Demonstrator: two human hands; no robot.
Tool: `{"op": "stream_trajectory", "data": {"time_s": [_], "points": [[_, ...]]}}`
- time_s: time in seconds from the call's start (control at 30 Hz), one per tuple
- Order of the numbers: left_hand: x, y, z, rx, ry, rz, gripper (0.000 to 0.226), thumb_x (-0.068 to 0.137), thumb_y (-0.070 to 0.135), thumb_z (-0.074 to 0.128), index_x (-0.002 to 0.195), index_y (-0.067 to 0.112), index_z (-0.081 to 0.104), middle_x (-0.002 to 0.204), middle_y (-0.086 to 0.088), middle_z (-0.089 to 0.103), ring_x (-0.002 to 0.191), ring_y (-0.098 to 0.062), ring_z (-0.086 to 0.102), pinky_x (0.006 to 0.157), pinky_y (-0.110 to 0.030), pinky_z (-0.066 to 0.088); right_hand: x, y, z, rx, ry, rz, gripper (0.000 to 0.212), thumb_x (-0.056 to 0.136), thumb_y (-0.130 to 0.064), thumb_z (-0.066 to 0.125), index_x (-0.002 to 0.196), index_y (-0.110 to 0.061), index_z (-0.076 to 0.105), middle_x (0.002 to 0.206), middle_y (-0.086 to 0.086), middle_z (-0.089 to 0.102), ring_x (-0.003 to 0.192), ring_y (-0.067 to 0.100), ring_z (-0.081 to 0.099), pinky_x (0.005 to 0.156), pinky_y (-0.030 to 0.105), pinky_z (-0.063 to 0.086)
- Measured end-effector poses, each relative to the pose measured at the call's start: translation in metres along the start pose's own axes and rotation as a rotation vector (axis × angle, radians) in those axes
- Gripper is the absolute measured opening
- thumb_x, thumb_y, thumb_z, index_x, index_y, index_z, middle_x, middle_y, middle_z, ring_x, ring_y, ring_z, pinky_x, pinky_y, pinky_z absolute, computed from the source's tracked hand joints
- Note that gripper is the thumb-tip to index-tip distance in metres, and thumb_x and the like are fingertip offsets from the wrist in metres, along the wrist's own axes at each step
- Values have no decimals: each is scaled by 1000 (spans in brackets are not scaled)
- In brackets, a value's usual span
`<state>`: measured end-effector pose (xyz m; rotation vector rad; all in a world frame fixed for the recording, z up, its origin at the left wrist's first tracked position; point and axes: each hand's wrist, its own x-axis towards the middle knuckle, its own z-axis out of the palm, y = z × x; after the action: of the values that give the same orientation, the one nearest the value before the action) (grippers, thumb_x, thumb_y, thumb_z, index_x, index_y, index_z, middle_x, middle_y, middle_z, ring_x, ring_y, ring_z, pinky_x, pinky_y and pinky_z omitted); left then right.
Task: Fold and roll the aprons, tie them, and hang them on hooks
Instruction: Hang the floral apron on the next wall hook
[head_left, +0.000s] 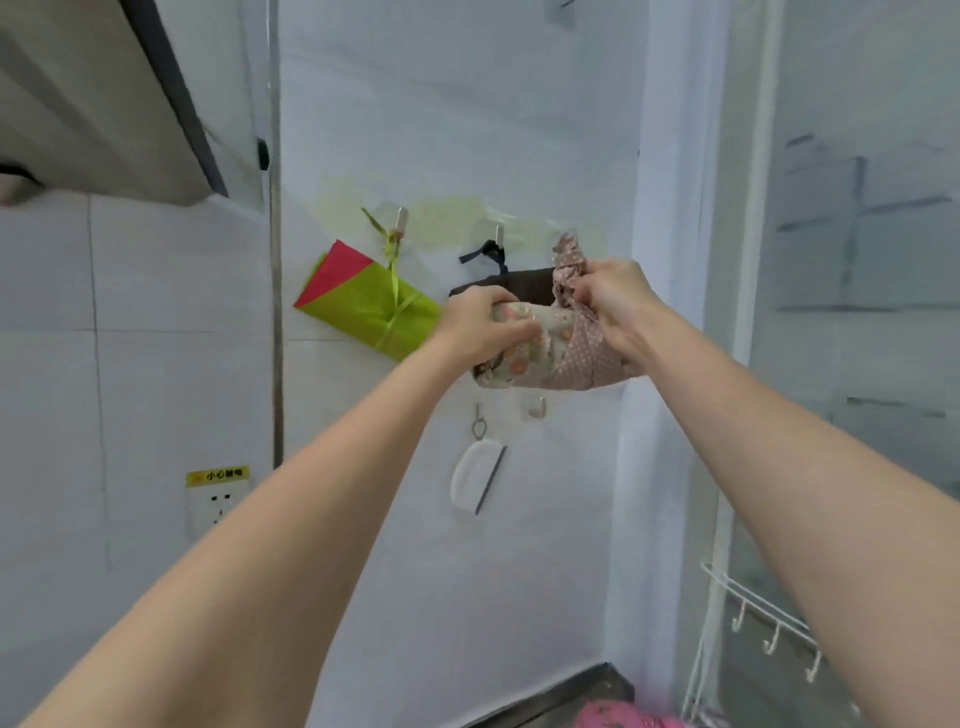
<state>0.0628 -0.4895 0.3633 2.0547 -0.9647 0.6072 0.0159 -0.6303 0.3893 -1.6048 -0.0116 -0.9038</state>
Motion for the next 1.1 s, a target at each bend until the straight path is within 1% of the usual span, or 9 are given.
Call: {"op": "stream_trajectory", "data": {"time_s": [0.07, 0.17, 0.33, 0.47, 0.6, 0.77, 0.93, 1.0, 1.1], "points": [[25, 16, 18, 16, 17, 5, 41, 83, 35, 67, 118, 13, 63, 113, -8, 65, 108, -23, 58, 86, -29, 44, 30, -1, -21, -65, 12, -11, 34, 76, 21, 34, 87, 11, 65, 78, 14, 63, 76, 25, 51, 70, 35, 40], [63, 36, 55, -15, 51, -20, 37, 84, 40, 65, 107, 11, 65, 104, -8, 67, 101, -25, 60, 86, -35, 49, 83, 3, -53, -393, 26, -103, 27, 83, 9, 49, 93, -3, 72, 82, 7, 65, 90, 22, 59, 81, 31, 48], [103, 45, 102, 11, 197, -110, 38, 88, 44, 58, 107, 11, 63, 108, -7, 66, 106, -26, 56, 78, -30, 39, 146, 7, -66, -856, 73, -252, 23, 87, -4, 54, 98, -8, 74, 91, 14, 67, 85, 27, 56, 65, 26, 33], [128, 40, 110, -11, 269, -173, 43, 88, 42, 59, 123, 18, 58, 117, -5, 63, 114, -25, 54, 86, -30, 41, 186, 15, -54, -844, 112, -252, 22, 85, -1, 53, 96, -5, 72, 92, 15, 66, 79, 26, 53, 59, 25, 35], [147, 28, 113, -1, 296, -200, 40, 89, 40, 58, 122, 19, 57, 117, -6, 63, 114, -26, 54, 87, -32, 41, 218, 18, -37, -827, 80, -265, 20, 84, 0, 54, 95, -3, 69, 97, 14, 69, 87, 28, 66, 75, 28, 52], [163, 19, 108, -20, 280, -198, 38, 87, 41, 60, 116, 16, 60, 115, -5, 64, 112, -25, 56, 91, -33, 44, 233, 6, -31, -956, -67, -304, 20, 84, -3, 58, 102, -2, 69, 100, 15, 69, 93, 27, 65, 77, 27, 51], [168, 15, 104, -38, 237, -179, 38, 87, 40, 62, 115, 14, 60, 111, -4, 65, 106, -22, 59, 87, -31, 46, 230, -9, -37, -984, -293, -242, 20, 84, -1, 60, 101, 5, 68, 71, 10, 69, 58, 18, 64, 75, 30, 57], [169, 14, 104, -52, 235, -176, 38, 87, 39, 61, 114, 13, 61, 110, -4, 66, 105, -22, 59, 89, -32, 47, 229, -14, -34, -1042, -306, -253, 13, 83, -1, 59, 94, 3, 66, 86, 17, 67, 73, 23, 64, 82, 34, 56], [169, 15, 102, -65, 228, -184, 39, 87, 40, 61, 115, 12, 61, 110, -5, 66, 105, -23, 59, 92, -36, 48, 227, -19, -28, -1107, -362, -213, 14, 85, -3, 57, 73, -4, 51, 76, 13, 56, 73, 24, 56, 80, 32, 52]]}}
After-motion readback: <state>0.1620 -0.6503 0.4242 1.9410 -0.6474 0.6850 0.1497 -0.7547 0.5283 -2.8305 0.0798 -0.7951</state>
